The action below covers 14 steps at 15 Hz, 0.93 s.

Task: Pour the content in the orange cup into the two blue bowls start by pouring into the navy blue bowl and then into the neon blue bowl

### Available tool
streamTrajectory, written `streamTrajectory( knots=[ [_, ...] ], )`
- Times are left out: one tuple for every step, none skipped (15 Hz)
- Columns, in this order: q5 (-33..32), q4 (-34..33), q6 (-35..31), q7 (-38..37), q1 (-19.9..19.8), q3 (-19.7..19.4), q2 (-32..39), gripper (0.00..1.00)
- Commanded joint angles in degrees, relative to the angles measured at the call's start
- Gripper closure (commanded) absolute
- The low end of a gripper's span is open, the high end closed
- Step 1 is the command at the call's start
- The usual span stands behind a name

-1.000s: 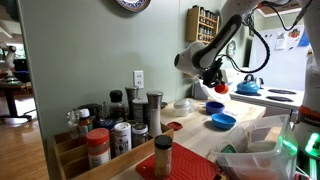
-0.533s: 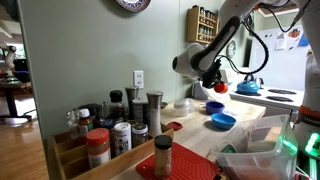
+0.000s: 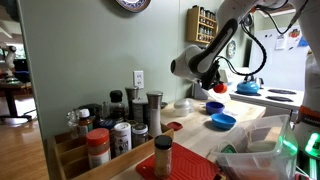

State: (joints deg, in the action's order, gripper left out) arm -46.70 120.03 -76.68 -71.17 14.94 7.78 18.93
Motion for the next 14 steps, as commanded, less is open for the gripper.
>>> streamTrajectory(
  knots=[
    [-1.1,-1.7,2.3,-0.7,0.6,0.4,2.0,0.99],
    [-1.0,-1.8,2.3,-0.6,0.6,0.4,2.1,0.99],
    [-1.0,-1.9,2.2,-0.5,0.6,0.4,2.2,0.99],
    [-0.8,-2.0,1.9,-0.3,0.5,0.5,2.2,0.99],
    [-0.4,-2.0,1.8,0.2,0.4,0.4,2.0,0.99],
    [-0.2,-1.9,1.2,0.8,0.1,0.5,1.5,0.99],
    [0.0,-1.8,1.2,1.2,0.0,0.5,1.0,0.99],
    [0.1,-1.7,1.2,1.7,-0.2,0.5,0.5,0.99],
    [0.4,-1.4,0.8,2.7,-0.4,0.6,-0.2,0.99],
    [0.3,-1.4,1.1,3.0,-0.4,0.5,-0.5,0.99],
    [0.5,-1.1,0.9,3.9,-0.6,0.6,-1.1,0.99],
    [0.6,-0.8,0.6,4.8,-0.7,0.7,-1.6,0.99],
    [0.7,-0.7,0.8,5.5,-0.7,0.7,-1.8,0.99],
    [1.0,-0.5,0.7,6.2,-0.8,0.7,-2.2,0.99]
  ],
)
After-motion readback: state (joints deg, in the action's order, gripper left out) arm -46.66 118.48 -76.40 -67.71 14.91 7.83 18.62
